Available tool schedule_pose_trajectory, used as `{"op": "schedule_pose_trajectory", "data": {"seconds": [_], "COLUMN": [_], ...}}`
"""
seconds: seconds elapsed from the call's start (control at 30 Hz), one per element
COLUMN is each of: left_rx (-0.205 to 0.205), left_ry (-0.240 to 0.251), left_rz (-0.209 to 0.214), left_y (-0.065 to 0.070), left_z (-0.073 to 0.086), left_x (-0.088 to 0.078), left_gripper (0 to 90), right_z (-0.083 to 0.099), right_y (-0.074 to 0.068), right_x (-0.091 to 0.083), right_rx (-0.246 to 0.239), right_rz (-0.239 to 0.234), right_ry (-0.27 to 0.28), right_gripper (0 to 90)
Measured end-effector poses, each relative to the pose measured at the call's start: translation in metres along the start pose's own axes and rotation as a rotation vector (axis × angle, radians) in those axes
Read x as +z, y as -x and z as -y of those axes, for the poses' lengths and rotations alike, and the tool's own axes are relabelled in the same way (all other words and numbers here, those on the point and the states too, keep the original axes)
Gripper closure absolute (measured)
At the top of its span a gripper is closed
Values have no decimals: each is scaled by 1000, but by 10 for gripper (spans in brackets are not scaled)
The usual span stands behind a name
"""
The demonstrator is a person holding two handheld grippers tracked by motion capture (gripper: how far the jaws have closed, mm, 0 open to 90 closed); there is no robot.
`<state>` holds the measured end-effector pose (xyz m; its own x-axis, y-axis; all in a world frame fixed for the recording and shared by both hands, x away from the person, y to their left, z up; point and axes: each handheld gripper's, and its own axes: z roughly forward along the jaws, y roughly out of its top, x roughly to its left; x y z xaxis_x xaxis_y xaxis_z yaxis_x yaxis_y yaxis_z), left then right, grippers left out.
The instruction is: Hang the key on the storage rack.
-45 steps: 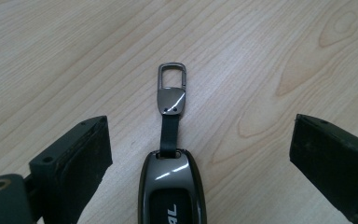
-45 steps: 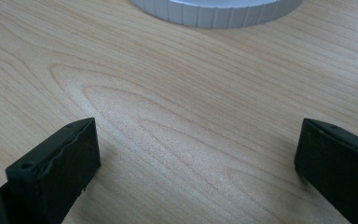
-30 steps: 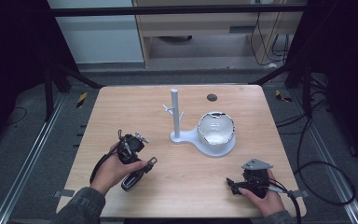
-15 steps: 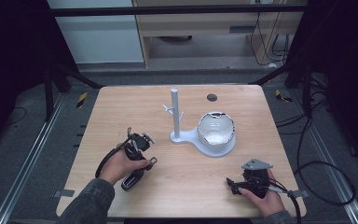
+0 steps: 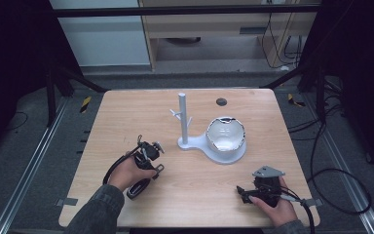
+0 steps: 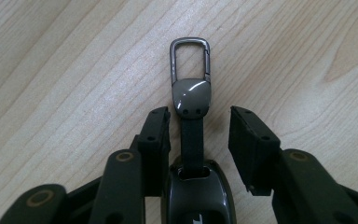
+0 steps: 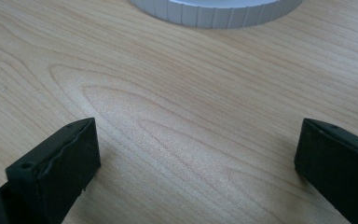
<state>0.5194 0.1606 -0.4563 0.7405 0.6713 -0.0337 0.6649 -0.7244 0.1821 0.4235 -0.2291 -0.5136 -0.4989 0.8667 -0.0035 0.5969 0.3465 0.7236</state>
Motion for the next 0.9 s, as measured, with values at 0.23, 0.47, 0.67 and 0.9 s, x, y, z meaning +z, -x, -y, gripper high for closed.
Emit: {"op": "schedule_pose_trajectory", "data": {"seconds": [0.23,0.47,0.67,0.9], "left_rx": [-15,-12,2,5], "left_ry": [-10,-25,-33,5], "left_rz": [6,9,10,-3], "left_y": [-3,-4,-5,-3], "left_z": [1,1,1,6], "left_x": [1,3,4,-2], "left_gripper": [674,704,782,797], "right_z": [0,0,0,0], "right_y": [0,0,0,0], "right_x": [0,0,0,0], "right_rx": [0,0,0,0], "right_rz": [0,1,0,0], "right_ry": [0,0,0,0], "right_gripper": [4,4,4,4]}}
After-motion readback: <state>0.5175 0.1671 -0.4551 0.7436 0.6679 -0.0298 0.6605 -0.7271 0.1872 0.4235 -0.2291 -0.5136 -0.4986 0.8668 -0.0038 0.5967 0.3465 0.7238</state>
